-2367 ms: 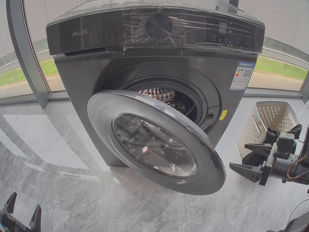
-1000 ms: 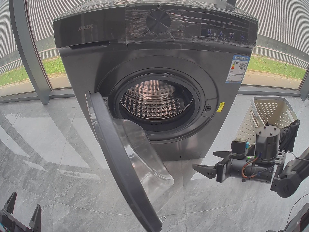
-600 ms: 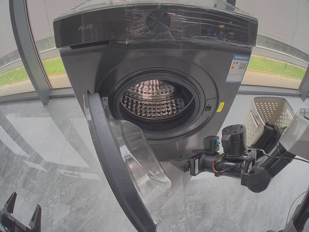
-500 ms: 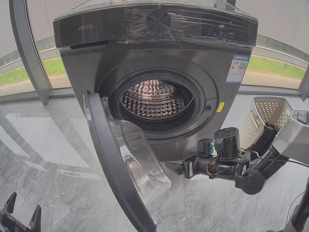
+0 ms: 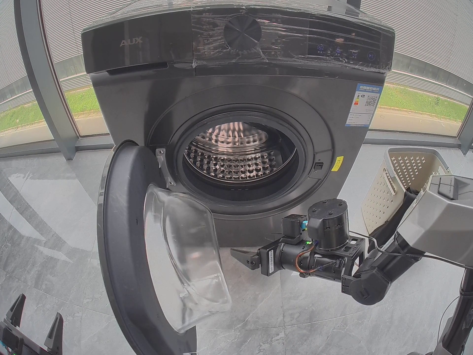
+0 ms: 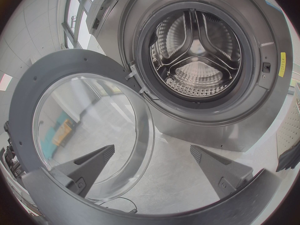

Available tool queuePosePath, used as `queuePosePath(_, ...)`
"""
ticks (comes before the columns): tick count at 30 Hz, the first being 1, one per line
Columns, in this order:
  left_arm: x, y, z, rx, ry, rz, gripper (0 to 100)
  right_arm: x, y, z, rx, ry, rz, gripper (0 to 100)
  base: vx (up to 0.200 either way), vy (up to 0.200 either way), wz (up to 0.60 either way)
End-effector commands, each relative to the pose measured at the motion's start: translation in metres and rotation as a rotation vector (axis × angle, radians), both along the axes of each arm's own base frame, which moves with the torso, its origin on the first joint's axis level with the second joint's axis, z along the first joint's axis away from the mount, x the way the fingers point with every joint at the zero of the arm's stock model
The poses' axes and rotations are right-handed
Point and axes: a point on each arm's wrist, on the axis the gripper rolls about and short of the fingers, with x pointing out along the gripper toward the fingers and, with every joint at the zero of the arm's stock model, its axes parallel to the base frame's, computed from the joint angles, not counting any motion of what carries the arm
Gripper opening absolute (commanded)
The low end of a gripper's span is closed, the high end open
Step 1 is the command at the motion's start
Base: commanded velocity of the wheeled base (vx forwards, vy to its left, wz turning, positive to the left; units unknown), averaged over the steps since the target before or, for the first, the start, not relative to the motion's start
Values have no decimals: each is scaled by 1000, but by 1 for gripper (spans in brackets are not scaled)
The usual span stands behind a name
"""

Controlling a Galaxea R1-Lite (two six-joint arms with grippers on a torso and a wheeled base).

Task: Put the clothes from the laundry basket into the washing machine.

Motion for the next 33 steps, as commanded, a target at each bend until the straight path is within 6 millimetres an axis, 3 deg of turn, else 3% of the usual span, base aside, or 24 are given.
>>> queuePosePath(1, 0, 0, -5, 0, 1, 0, 100, 2, 9, 4, 14, -9, 27, 100, 0, 0, 0)
queuePosePath(8, 0, 0, -5, 0, 1, 0, 100, 13, 31, 0, 13, -5, 59, 100, -86, 0, 0)
queuePosePath(15, 0, 0, -5, 0, 1, 0, 100, 32, 38, 16, 6, -1, 30, 100, -171, 0, 0)
queuePosePath(19, 0, 0, -5, 1, 1, 0, 100, 44, 36, 6, -20, 10, -23, 100, 0, 0, 0)
queuePosePath(24, 0, 0, -5, 0, 1, 0, 100, 41, 45, -5, -28, 17, -4, 100, 0, 0, 0)
queuePosePath(25, 0, 0, -5, 0, 1, 0, 100, 36, 55, -8, -29, 20, 21, 100, 0, 0, 0)
queuePosePath(29, 0, 0, -5, 0, 1, 0, 100, 25, 75, -8, -16, 7, 66, 100, 0, 0, 0)
queuePosePath(33, 0, 0, -5, 0, 1, 0, 100, 25, 82, -6, 3, 4, 73, 100, 0, 0, 0)
